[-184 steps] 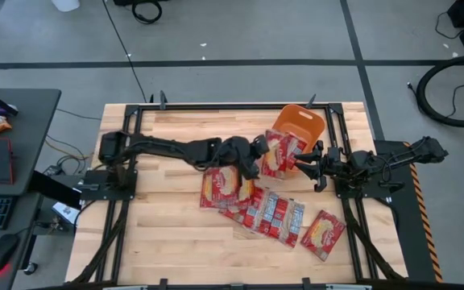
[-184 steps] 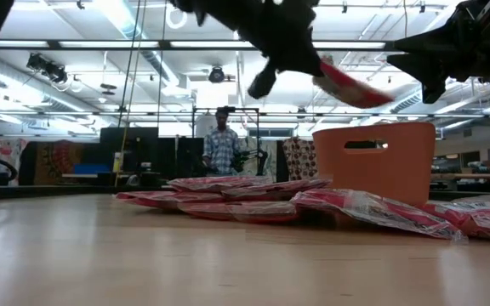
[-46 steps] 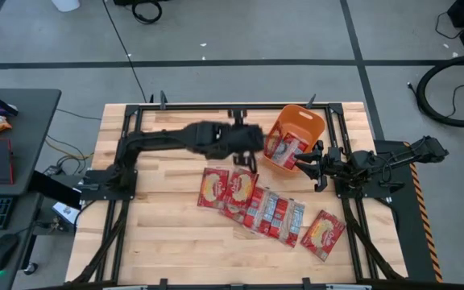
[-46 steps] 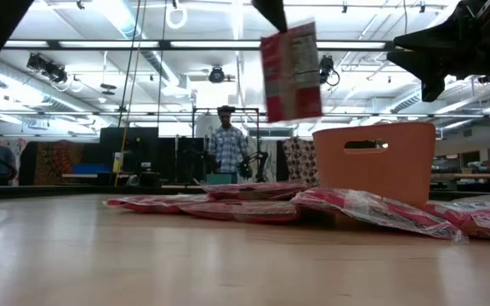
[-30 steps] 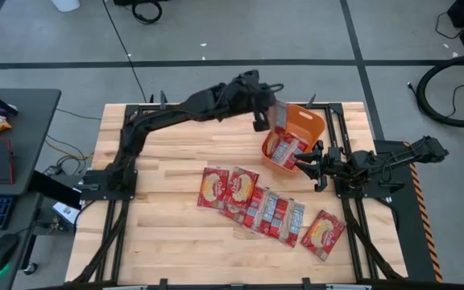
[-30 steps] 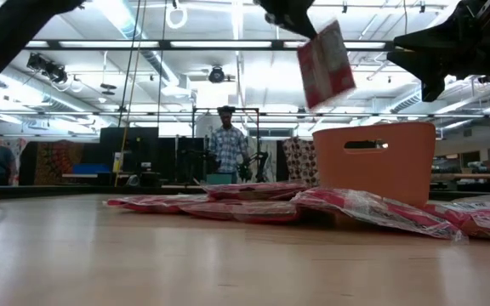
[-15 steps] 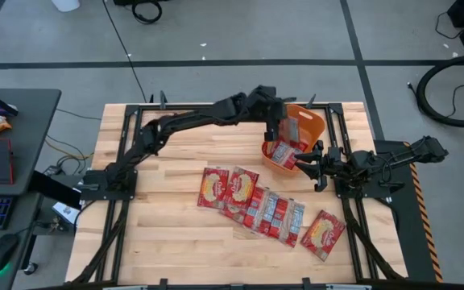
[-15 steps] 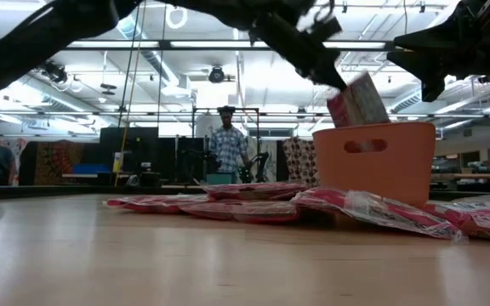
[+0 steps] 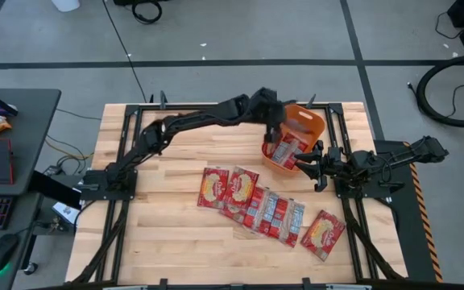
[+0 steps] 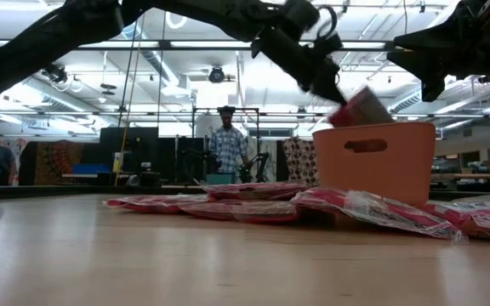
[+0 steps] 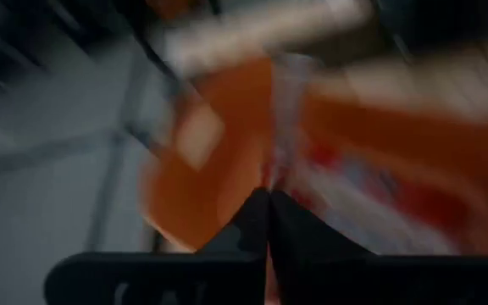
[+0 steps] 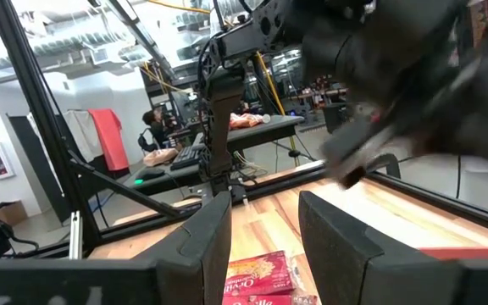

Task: Sort popcorn bags into baskets
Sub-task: Put the red popcorn bag into the orange bin

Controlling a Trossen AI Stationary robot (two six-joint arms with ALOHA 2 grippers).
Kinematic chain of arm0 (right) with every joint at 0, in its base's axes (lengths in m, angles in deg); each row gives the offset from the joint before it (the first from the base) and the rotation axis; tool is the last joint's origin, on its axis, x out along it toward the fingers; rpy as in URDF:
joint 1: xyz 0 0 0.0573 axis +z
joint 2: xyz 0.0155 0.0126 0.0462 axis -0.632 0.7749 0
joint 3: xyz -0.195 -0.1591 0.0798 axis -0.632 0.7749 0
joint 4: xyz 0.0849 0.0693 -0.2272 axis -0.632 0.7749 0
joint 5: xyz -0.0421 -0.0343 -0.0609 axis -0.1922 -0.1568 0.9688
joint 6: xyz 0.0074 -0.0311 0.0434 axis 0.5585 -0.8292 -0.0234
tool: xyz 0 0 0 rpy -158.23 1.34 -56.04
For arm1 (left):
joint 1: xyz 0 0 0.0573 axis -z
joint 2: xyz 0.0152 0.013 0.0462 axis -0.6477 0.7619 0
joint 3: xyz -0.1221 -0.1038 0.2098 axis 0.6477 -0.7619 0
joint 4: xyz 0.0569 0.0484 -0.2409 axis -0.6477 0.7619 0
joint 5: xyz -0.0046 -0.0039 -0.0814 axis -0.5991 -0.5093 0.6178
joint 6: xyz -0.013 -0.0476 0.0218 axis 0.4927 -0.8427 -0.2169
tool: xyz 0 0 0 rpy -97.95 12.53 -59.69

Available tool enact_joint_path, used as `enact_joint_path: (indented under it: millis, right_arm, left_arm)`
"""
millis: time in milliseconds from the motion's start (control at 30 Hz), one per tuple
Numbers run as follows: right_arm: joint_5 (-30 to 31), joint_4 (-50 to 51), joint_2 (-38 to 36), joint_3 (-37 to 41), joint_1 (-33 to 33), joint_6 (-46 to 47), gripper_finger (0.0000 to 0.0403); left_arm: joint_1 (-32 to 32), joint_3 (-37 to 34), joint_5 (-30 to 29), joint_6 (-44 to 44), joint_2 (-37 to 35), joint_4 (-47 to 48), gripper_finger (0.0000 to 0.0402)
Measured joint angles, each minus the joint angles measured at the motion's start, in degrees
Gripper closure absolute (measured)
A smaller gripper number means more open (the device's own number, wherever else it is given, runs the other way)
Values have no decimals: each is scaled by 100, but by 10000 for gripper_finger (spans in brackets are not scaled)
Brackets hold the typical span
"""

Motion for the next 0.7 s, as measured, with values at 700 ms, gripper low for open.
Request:
enact_joint_path:
  millis: [700]
  right_arm:
    - [0,2,0,0,1,0,259]
  left_arm:
    - [723,157,188,-376,-452,2660,248]
